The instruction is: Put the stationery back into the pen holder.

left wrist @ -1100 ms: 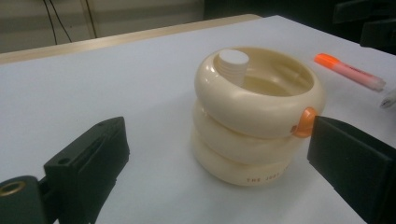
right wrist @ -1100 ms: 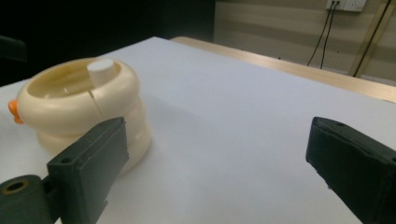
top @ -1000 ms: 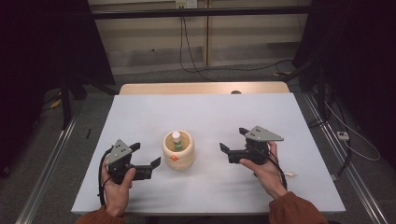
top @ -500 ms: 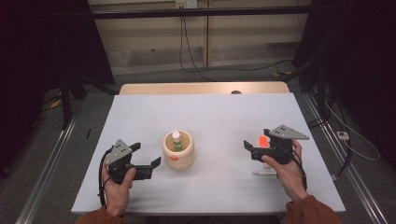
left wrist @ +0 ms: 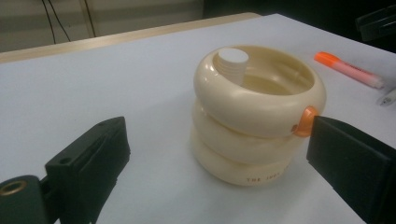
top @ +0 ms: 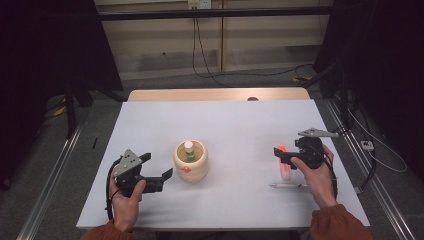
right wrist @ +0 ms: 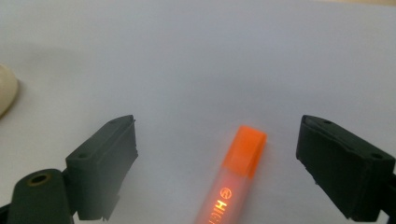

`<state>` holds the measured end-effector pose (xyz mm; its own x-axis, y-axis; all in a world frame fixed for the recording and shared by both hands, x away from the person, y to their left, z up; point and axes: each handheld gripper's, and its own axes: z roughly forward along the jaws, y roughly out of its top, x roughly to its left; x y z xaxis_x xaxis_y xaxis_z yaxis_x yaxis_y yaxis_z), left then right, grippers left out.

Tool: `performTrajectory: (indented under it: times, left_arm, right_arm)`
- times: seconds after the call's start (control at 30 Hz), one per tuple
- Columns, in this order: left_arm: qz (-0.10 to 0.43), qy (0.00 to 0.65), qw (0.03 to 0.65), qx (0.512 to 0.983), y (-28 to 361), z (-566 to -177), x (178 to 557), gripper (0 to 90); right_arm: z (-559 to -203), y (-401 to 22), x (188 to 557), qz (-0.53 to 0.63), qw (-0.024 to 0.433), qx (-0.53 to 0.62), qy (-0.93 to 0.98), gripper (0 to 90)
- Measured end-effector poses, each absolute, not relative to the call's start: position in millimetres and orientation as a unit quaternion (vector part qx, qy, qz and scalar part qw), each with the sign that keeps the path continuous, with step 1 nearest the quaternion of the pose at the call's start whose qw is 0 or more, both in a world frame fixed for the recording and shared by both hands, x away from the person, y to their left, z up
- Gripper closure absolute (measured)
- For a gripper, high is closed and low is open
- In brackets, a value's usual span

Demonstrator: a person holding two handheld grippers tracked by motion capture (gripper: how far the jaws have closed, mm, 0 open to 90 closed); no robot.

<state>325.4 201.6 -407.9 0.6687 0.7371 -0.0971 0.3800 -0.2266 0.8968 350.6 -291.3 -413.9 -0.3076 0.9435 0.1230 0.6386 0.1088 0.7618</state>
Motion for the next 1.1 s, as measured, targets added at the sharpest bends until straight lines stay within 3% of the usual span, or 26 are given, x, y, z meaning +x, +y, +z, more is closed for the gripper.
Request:
performTrajectory:
  times: [0.47,1.1]
  left_arm:
    - [0.178,0.365,0.503,0.763,202,-408,326,5.4]
    - [0.178,0.366,0.503,0.763,202,-408,326,5.4]
  right_arm:
    - [-427,-286,372,0.281,0.166,0.612,0.72,20.1]
    - [-439,-280,388,0.215,0.119,0.664,0.706,38.1]
